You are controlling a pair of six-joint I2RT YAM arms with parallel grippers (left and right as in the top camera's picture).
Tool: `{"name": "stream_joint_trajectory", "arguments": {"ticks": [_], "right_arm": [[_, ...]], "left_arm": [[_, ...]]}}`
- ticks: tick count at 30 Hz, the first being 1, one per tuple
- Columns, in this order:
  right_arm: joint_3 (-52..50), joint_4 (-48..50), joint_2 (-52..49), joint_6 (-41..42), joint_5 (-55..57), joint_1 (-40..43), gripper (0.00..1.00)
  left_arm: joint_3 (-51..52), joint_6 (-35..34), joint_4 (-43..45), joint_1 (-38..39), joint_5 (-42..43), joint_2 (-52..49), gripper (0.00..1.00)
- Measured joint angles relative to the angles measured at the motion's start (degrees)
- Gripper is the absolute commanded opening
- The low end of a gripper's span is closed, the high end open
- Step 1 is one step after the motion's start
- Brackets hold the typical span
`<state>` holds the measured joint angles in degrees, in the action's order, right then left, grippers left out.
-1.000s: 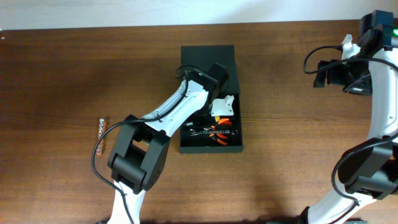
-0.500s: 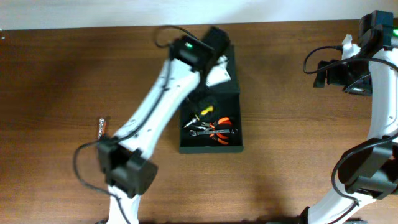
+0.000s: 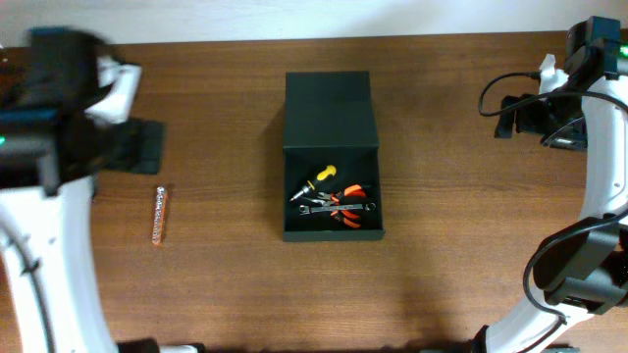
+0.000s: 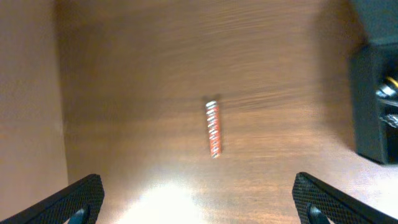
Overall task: Pack container
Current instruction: 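Release the screwdriver into the box and withdraw the left gripper, then lower the left gripper onto the orange socket strip and grasp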
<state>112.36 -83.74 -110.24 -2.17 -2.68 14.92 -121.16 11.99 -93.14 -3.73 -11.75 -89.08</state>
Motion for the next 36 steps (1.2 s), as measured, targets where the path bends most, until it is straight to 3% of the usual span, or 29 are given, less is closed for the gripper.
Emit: {"name": "stream_joint_trajectory", "arguments": {"ticks": [6,11,15,22,36], "right_arm": [[0.00,0.09,0.00,-0.07,0.00,0.00,0.99],[-0.02,0.22,0.00,-0.07,0.00,0.00,0.99],[-0.02,0.22,0.00,-0.09,0.00,0.00,0.99],[-0.02,0.22,0.00,-0.02,-0.02,0.00,0.99],[-0.02,0.22,0.00,-0.20,0.00,0.00,0.99]], "left_arm": [[17.73,-0.09,11.13,-11.04,4.72,7.74,0.99],[37.20,0.83,25.64,-12.83,6.67,6.29,0.99],[46.71,3.98,32.22,-12.81,9.49,2.05,0.99],[48.76,9.55,33.48,-12.81,13.40,-6.38,0.99],[48.81,11.87,35.65,-12.81,11.32,-18.73,0.99]]}}
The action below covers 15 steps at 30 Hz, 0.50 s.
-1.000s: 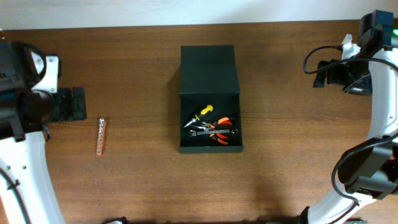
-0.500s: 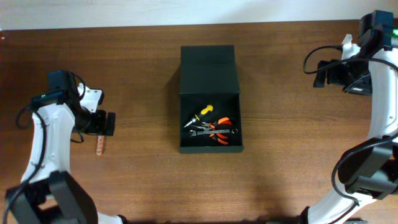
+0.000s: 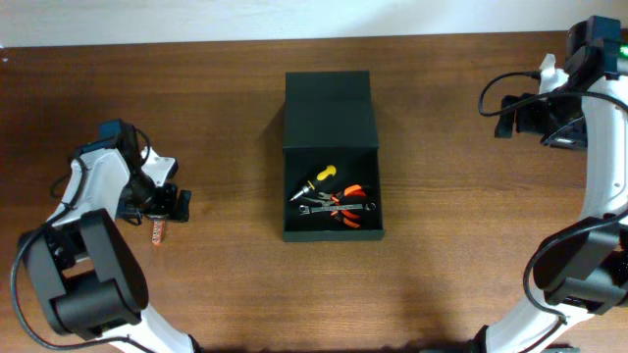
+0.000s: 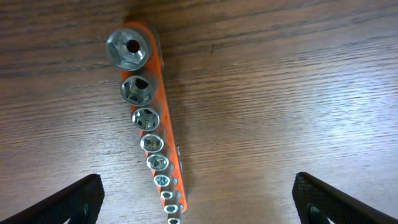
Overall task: Pack container
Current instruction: 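Lower the left gripper onto the orange socket strip and grasp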
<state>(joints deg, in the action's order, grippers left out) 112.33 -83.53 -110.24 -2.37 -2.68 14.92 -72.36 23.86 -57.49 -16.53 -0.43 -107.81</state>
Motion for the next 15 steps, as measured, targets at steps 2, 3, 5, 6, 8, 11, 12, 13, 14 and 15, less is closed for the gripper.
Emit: {"name": "stream_joint_trajectory", "arguments": {"ticks": [2,3,5,6,8,11,12,13,14,15], "right_arm": [[0.00,0.00,0.00,-0.02,0.00,0.00,0.99],[0.00,0.00,0.00,0.00,0.00,0.00,0.99],[0.00,0.00,0.00,-0.02,0.00,0.00,0.99],[0.00,0.00,0.00,-0.02,0.00,0.00,0.99],[0.00,0.00,0.00,-0.09,0.00,0.00,0.99],[0.00,0.00,0.00,-0.09,0.00,0.00,0.99],[0.00,0.02,0.00,-0.09,0.00,0.00,0.99],[0.00,0.02,0.00,-0.17,-0.02,0.00,0.99],[0.00,0.02,0.00,-0.22,-0.02,0.00,0.99],[0.00,0.02,0.00,-0.42,0.00,0.00,0.99]], "left_arm": [[0.00,0.20,0.31,0.00,-0.24,-0.92,0.99],[0.00,0.22,0.42,0.00,-0.28,-1.20,0.99],[0.00,0.44,0.59,0.00,-0.44,-1.84,0.99],[0.00,0.46,0.72,0.00,-0.46,-2.14,0.99],[0.00,0.59,0.87,0.00,-0.46,-3.02,0.99],[0.00,0.61,1.29,0.00,-0.48,-4.61,0.99],[-0.09,0.61,1.29,0.02,-0.96,-5.18,0.99],[-0.09,0.61,1.40,0.00,-1.09,-5.20,0.99],[-0.09,0.61,1.46,0.00,-1.18,-5.20,1.00],[-0.07,0.61,1.68,0.00,-1.31,-5.22,0.99]]}}
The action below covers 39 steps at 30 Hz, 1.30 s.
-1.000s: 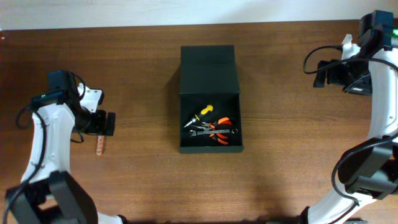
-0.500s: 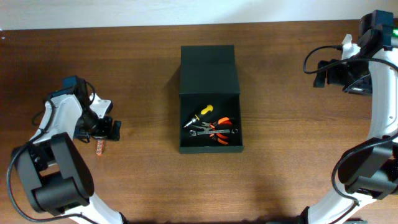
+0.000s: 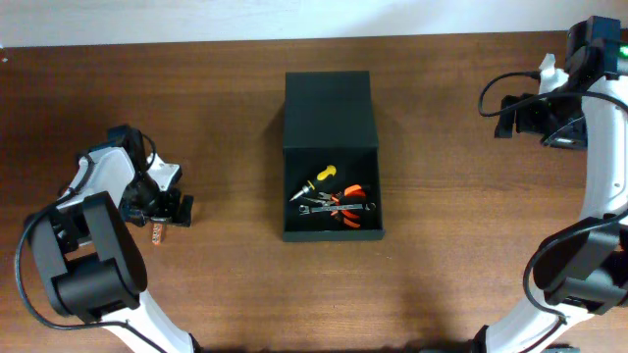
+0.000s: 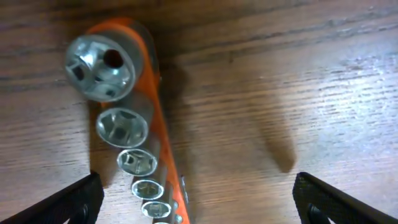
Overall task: Pack container
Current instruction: 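Lower the left gripper onto the orange socket strip and grasp, then carry the socket strip with the left gripper and drop into the box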
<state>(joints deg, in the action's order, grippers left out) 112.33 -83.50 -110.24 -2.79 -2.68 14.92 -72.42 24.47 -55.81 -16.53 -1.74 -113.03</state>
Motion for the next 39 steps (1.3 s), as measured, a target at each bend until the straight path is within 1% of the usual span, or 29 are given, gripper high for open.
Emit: {"name": "stream_joint_trajectory", "arguments": {"ticks": [2,6,12,13,16,18,21,23,25,28,29,33,36,39], "right_arm": [[0.00,-0.02,0.00,-0.13,0.00,0.00,0.99],[0.00,0.00,0.00,-0.28,0.00,0.00,0.99],[0.00,0.00,0.00,-0.24,0.00,0.00,0.99],[0.00,-0.02,0.00,-0.24,0.00,0.00,0.99],[0.00,-0.02,0.00,-0.26,0.00,0.00,0.99],[-0.02,-0.02,0.00,-0.24,0.00,0.00,0.99],[0.00,-0.02,0.00,-0.26,0.00,0.00,0.99],[-0.02,-0.02,0.00,-0.28,0.00,0.00,0.99],[0.00,-0.02,0.00,-0.28,0.00,0.00,0.99],[0.00,-0.02,0.00,-0.26,0.00,0.00,0.99],[0.00,-0.02,0.00,-0.33,0.00,0.00,0.99],[0.00,-0.02,0.00,-0.26,-0.02,0.00,0.99],[-0.02,-0.02,0.00,-0.26,-0.02,0.00,0.99],[-0.02,-0.02,0.00,-0.26,0.00,0.00,0.99]], "left_arm": [[0.00,0.00,0.35,0.00,-0.20,-0.02,0.98],[0.00,0.00,0.57,0.00,-0.20,-0.02,0.89],[0.00,0.22,0.59,-0.04,0.20,-0.02,0.55],[0.00,0.46,0.59,-0.04,0.35,-0.02,0.53],[0.00,0.39,0.57,-0.04,0.50,-0.02,0.40],[0.02,0.42,0.57,-0.04,0.70,-0.07,0.38],[0.02,0.39,0.55,-0.04,0.85,-0.11,0.27],[0.02,0.37,0.57,-0.04,0.94,-0.13,0.23],[0.02,0.39,0.55,-0.04,0.96,-0.13,0.13],[0.04,0.39,0.42,-0.04,1.31,-0.13,0.06],[0.04,0.37,0.42,-0.04,1.36,-0.13,0.02],[0.04,0.42,0.35,-0.11,2.08,-0.13,0.02],[-0.07,-0.07,-0.28,-0.13,4.17,-0.13,0.02],[-2.01,-0.26,-3.80,0.81,6.78,-0.74,0.02]]}}
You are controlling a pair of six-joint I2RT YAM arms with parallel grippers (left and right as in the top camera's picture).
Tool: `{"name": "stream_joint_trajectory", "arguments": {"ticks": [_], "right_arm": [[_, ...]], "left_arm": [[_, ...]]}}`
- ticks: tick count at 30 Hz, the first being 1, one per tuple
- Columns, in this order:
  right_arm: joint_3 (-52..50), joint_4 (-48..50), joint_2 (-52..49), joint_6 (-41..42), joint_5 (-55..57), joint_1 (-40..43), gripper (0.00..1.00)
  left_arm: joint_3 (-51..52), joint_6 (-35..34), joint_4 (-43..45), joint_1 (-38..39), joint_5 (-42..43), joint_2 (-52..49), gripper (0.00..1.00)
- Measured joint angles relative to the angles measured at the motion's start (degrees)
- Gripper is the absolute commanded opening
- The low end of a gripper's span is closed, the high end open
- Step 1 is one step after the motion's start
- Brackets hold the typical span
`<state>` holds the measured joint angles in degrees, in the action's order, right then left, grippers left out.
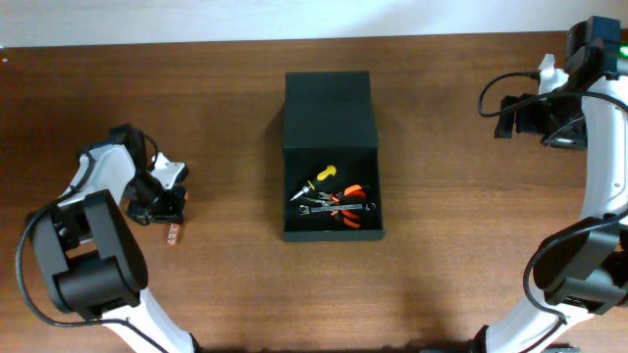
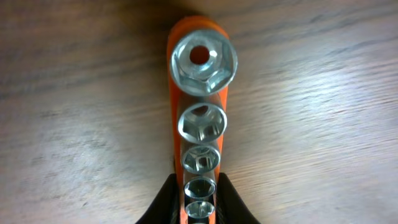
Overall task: Pack container
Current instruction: 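Carry the socket strip with the left gripper and drop into the box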
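An orange socket rail (image 2: 199,124) carrying a row of several steel sockets lies lengthwise under my left wrist. My left gripper (image 2: 198,200) is shut on it, with the black fingers (image 2: 163,204) pressed to both sides of the rail. From overhead the rail's free end (image 1: 174,233) sticks out below the left gripper (image 1: 160,203) at the table's left. The black container (image 1: 288,191) stands open mid-table, about a box-width to the right. My right gripper (image 1: 520,113) hangs at the far right; its jaws do not show well enough to tell their state.
The container's lid (image 1: 330,108) lies folded back behind it. Inside are a yellow-handled screwdriver (image 1: 319,179), orange-handled pliers (image 1: 345,204) and some steel tools. Bare wooden table (image 1: 226,275) lies between the rail and the container.
My left gripper's fingers stood wide apart on either side of the rail; now they are shut on its sides. Overhead, the rail's free end sits slightly further right.
My left gripper was first open and high over the rail lying on the table's left. It was then down close over the rail, still open, then lower again. Now it is shut on the rail. The right arm has stayed put.
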<state>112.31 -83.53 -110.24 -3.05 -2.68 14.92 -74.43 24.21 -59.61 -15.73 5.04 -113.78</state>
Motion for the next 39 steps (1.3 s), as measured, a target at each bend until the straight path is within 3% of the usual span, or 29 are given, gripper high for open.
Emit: {"name": "stream_joint_trajectory", "arguments": {"ticks": [9,16,27,39], "right_arm": [[0.00,0.00,0.00,-0.02,0.00,0.00,0.99],[0.00,0.02,0.00,-0.02,-0.02,0.00,0.99],[0.00,0.00,0.00,-0.04,0.00,0.00,0.99],[0.00,0.00,0.00,-0.17,0.00,0.00,0.99]], "left_arm": [[-23.67,-0.09,-14.05,9.97,1.64,0.04,0.02],[-40.30,2.58,-18.80,23.82,1.68,2.84,0.02],[-42.38,17.68,-16.02,47.23,1.31,3.08,0.02],[-42.45,21.88,-17.53,47.54,-1.25,-15.08,0.02]]}}
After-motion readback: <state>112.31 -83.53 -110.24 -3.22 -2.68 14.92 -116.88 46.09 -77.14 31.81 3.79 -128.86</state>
